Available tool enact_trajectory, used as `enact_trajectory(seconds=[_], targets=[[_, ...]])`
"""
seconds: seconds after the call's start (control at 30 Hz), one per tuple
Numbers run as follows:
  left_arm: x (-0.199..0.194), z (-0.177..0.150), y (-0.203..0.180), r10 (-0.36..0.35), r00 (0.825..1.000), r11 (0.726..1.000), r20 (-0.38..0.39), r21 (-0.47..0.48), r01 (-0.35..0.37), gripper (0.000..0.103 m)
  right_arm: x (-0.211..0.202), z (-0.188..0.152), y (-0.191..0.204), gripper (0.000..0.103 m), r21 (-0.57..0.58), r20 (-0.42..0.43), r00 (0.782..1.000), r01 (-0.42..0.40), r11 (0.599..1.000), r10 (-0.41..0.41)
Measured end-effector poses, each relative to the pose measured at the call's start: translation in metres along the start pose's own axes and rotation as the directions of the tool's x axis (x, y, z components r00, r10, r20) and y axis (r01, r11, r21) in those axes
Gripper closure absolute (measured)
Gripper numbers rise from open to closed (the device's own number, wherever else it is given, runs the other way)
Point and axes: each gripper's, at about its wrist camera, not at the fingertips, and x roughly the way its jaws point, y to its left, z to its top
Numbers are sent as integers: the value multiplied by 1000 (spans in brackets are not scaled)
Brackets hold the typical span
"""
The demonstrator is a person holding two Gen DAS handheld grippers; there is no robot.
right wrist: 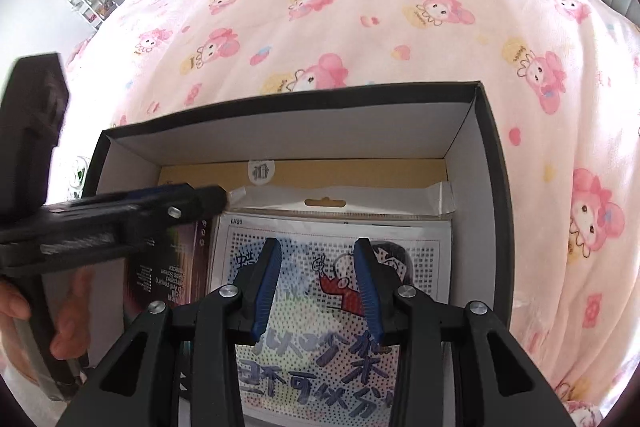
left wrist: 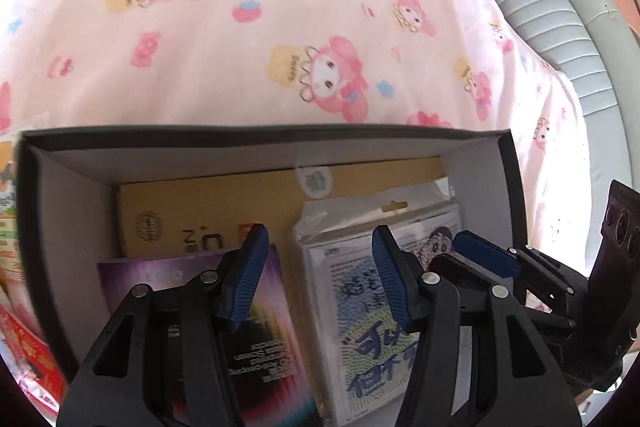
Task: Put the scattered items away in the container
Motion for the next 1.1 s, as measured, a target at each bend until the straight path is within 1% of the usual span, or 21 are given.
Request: enact_trajectory(seconds=[0.07,0.13,0.17,0.23,0.3,0.4,0.43,0.5,0.57,0.63,0.7,0.73,0.83,0.9,1.03,1.1], targets=[[4,-1,2,-69,997,998,-32,4,69,49,-1,-6,-4,69,20,-2,1000,-6,1000,6],[9,-6,10,-128,989,992,-79,-11,128,49,3,-10,-6,69,41,-15,1000,-11,999,11],[15,-7,1,-126,988,992,-92,-2,126,49,6,-12,-7,69,48,-22,1000,-10,999,11],[10,-17,-8,-73,994,996,-77,42,77,50,7,-17,-9,69,59,-32,999,1,998,1],[1,-21,-14,-28,999,997,-35,70,31,50,7,-20,-9,69,72,-26,1000,-3,997,5],[-21,-35,-25,0,998,992,66,126,-9,50,-9,-23,-6,68,80,16,1000,17,997,-18],[-32,-40,-31,16,994,989,106,148,-31,50,-18,-24,-5,67,82,34,999,22,996,-25],[-57,-55,-43,41,981,977,190,197,-79,48,-37,-27,-2,65,87,71,997,25,996,-31],[-82,-66,-48,36,967,971,253,221,-94,48,-55,-31,1,60,85,108,993,30,996,-39],[-98,-71,-51,4,958,972,285,224,-71,48,-77,-37,9,57,65,148,988,37,997,-47],[-115,-84,-53,-30,950,972,311,229,-44,47,-91,-42,16,56,38,177,983,38,999,-44],[-120,-89,-57,-27,944,971,329,232,-53,47,-100,-46,21,56,29,191,981,37,999,-42],[-135,-110,-70,16,921,965,389,235,-116,44,-122,-57,33,55,8,230,973,18,1000,-19],[-147,-123,-72,39,909,964,415,224,-143,44,-133,-63,43,55,-14,246,969,12,1000,-8],[-166,-147,-64,39,901,973,432,189,-133,43,-145,-73,64,55,-69,255,967,-2,998,20],[-171,-156,-57,54,895,976,443,166,-141,43,-146,-77,76,55,-97,253,967,-14,995,39]])
